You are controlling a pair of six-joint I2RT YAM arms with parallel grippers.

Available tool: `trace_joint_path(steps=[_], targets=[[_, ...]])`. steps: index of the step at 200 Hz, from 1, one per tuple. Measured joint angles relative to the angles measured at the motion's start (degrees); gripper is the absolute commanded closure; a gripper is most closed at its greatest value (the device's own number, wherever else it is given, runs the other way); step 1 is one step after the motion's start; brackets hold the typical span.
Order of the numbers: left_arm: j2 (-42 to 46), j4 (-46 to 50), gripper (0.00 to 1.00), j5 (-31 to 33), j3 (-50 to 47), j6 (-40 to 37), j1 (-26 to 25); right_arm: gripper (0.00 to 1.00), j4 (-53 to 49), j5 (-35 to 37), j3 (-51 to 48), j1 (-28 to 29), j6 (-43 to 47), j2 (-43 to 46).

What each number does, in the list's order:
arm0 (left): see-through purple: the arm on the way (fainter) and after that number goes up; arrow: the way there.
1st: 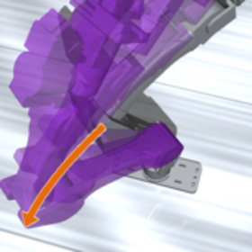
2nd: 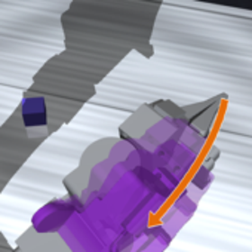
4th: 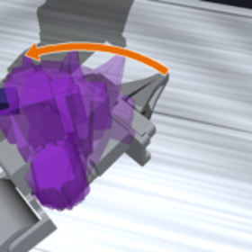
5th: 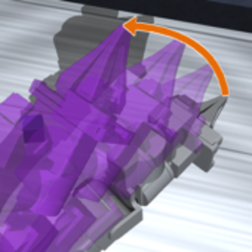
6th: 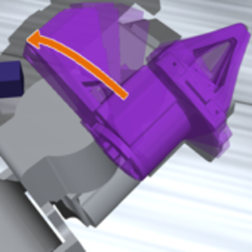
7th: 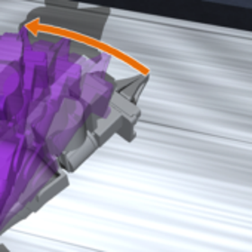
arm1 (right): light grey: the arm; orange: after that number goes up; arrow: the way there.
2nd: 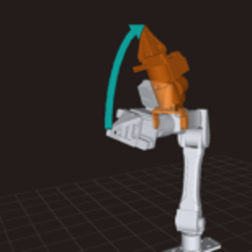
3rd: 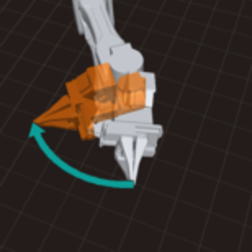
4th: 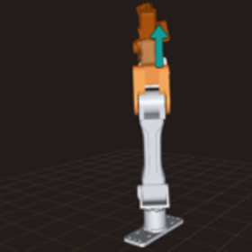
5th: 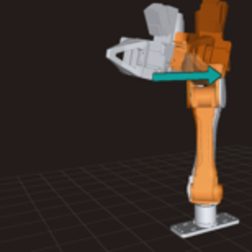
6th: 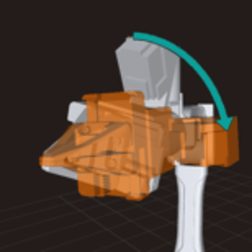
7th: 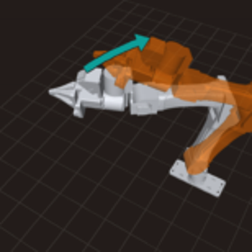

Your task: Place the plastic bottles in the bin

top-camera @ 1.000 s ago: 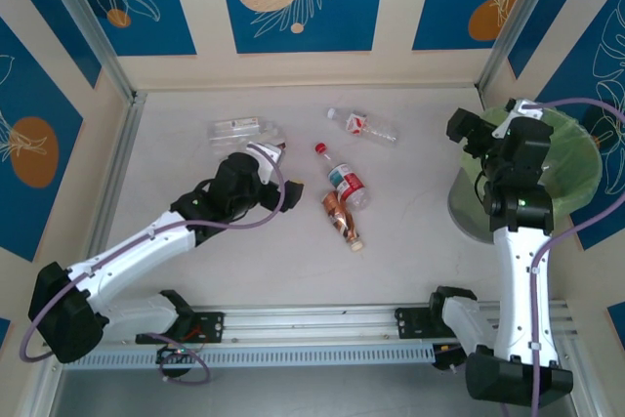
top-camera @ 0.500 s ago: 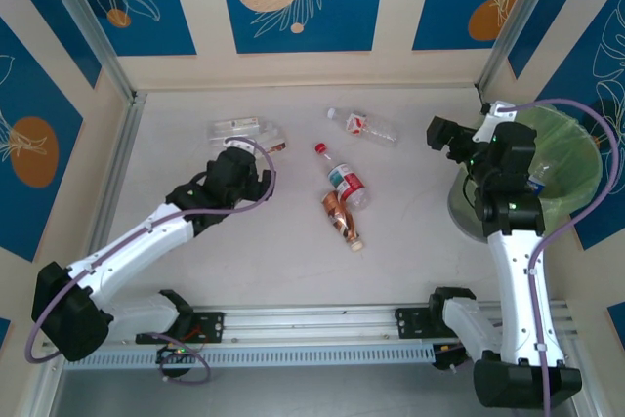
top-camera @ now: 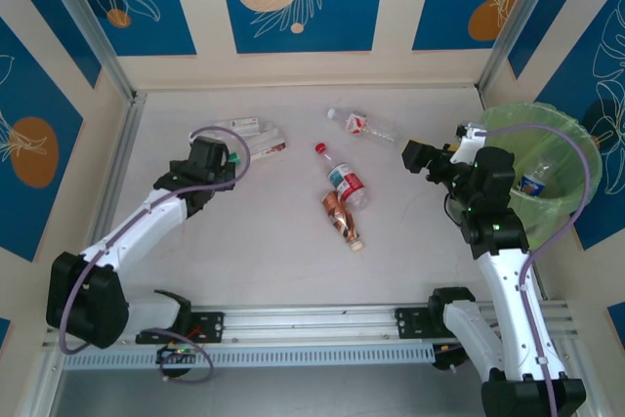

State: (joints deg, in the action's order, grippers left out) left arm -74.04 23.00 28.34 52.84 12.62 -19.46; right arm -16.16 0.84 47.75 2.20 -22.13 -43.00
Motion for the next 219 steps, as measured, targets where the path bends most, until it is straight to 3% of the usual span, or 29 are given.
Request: trace_joint_path(steps=[36, 69, 104, 159, 219], targets=[[-3.52, -3.69, 0.0, -12.15, 2.51, -7.21, 6.56, 0.0, 2.29, -1.05, -2.51, 0.83, -3.19, 0.04], [-9.05, -10.78, 0.0, -23.69, 2.62, -17.11, 8.83, 0.01, 4.59, -1.53, -4.26, 1.51, -6.01, -1.18], [-16.74, -10.95, 0.0, -33.33, 7.39, -25.66, 12.61, 0.0, 5.01, -0.9, -4.0, 2.1, -6.43, -1.95], [-23.41, -2.97, 0.09, -40.72, 14.91, -34.71, 13.97, 0.0, 5.05, 0.66, -3.48, 2.21, -7.02, -2.34], [-32.11, 1.62, 0.21, -38.32, 20.52, -38.62, 14.21, 0.01, 5.14, 0.87, -2.03, 2.86, -7.91, -3.85]])
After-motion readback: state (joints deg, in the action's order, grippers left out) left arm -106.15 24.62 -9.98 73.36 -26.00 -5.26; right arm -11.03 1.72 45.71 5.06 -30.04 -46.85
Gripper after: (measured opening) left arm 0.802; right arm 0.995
